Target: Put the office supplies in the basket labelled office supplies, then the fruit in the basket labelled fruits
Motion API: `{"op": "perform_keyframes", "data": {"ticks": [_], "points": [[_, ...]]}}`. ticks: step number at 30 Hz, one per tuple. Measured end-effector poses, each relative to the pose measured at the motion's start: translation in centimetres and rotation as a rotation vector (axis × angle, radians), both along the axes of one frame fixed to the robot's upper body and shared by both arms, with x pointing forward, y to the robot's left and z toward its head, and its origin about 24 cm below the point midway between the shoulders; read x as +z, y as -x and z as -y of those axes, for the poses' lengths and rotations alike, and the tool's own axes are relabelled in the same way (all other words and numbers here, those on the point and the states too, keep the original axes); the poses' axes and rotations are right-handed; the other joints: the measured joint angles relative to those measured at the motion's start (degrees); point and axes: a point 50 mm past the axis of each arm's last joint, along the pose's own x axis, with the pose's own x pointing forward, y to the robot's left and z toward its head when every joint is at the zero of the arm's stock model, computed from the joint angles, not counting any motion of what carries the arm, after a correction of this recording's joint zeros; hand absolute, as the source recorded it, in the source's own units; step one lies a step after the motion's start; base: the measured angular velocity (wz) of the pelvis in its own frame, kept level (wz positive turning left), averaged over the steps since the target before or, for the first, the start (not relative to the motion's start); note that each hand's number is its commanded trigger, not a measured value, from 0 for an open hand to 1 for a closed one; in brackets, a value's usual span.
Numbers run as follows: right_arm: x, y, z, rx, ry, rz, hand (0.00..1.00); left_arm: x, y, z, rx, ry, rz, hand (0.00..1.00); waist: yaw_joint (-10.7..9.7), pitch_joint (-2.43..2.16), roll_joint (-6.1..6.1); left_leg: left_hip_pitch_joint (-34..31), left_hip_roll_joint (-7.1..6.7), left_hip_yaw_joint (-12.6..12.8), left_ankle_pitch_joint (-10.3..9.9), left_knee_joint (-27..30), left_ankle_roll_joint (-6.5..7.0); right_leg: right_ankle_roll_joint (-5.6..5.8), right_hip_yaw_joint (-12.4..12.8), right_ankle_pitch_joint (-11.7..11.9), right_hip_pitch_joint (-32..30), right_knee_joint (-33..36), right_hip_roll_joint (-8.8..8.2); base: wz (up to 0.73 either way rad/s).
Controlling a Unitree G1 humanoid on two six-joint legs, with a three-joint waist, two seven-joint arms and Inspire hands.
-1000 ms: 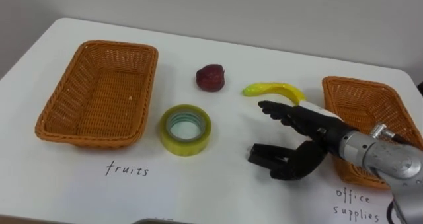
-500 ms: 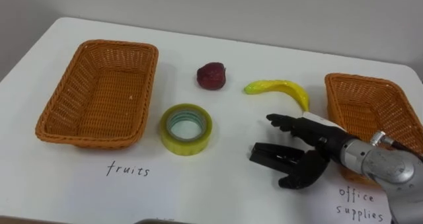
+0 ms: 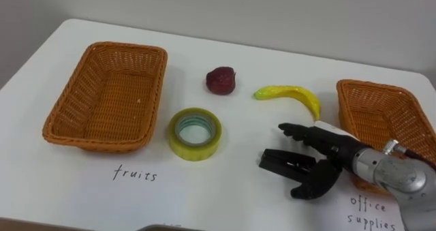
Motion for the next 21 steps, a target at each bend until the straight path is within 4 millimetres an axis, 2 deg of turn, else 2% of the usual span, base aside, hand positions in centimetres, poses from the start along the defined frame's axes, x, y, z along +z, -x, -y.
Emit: {"op": "perform_keyframes", "data": {"ticks": [12, 21], "points": [[-0.07, 0.01, 0.02, -0.001, 0.025, 0.005, 0.0, 0.11, -0.17, -0.28, -0.006, -0.004, 0.001, 0.0, 0.1, 0.03, 0.01, -0.1, 0.0, 0.0, 0.0, 0.3, 0.0, 0.03, 0.0, 0.0, 0.0, 0.0, 0.0, 0.0], [-0.37, 0.0, -0.54, 0.016, 0.108, 0.018, 0.0, 0.14, -0.43, -0.25, -0.015, -0.003, 0.001, 0.0, 0.1, 0.1, 0.33, -0.1, 0.0, -0.1, 0.0, 0.3, 0.02, 0.05, 0.1, 0.1, 0.1, 0.0, 0.01, 0.0]]}}
